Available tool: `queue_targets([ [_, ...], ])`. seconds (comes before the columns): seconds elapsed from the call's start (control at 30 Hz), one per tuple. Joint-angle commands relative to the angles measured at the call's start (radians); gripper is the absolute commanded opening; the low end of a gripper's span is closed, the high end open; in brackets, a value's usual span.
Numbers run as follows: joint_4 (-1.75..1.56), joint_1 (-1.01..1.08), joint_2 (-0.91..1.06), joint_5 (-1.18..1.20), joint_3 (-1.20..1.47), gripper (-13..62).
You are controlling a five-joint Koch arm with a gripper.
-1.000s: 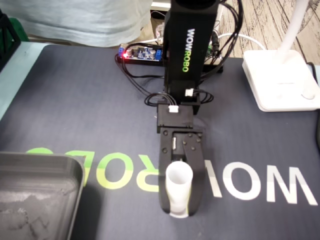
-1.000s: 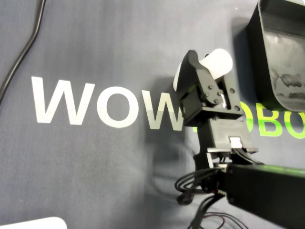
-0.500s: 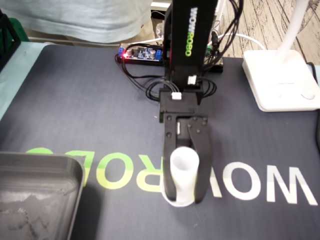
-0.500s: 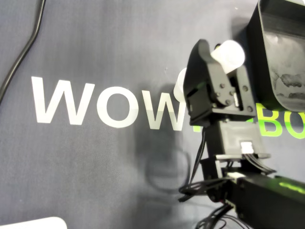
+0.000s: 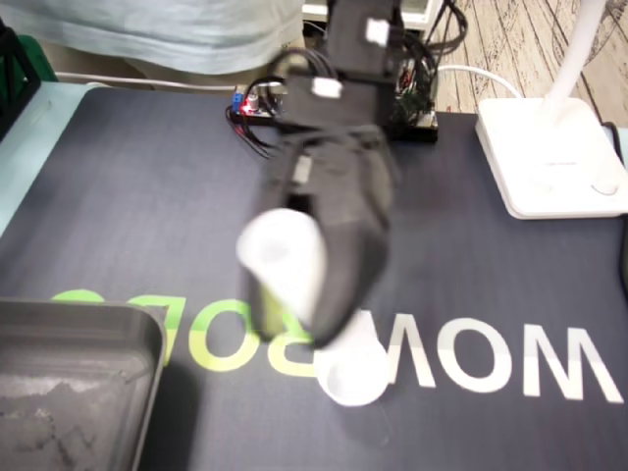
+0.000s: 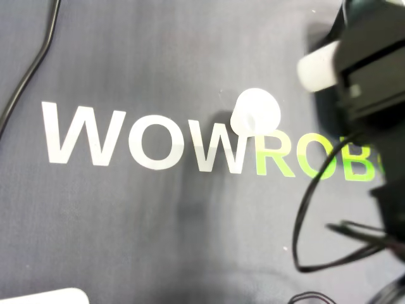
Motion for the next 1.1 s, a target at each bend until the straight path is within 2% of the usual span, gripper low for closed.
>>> queue_targets([
  [0.0, 0.002, 0.029, 0.006, 0.064, -0.091, 5.9],
  [0.27, 0.189, 0.202, -0.141, 0.331, -0.354, 5.9],
  [0.73, 0.344, 0.411, -0.618, 0.927, -0.942, 5.9],
  [1.07, 0.314, 0.468, -0.834, 1.457, -1.057, 5.9],
])
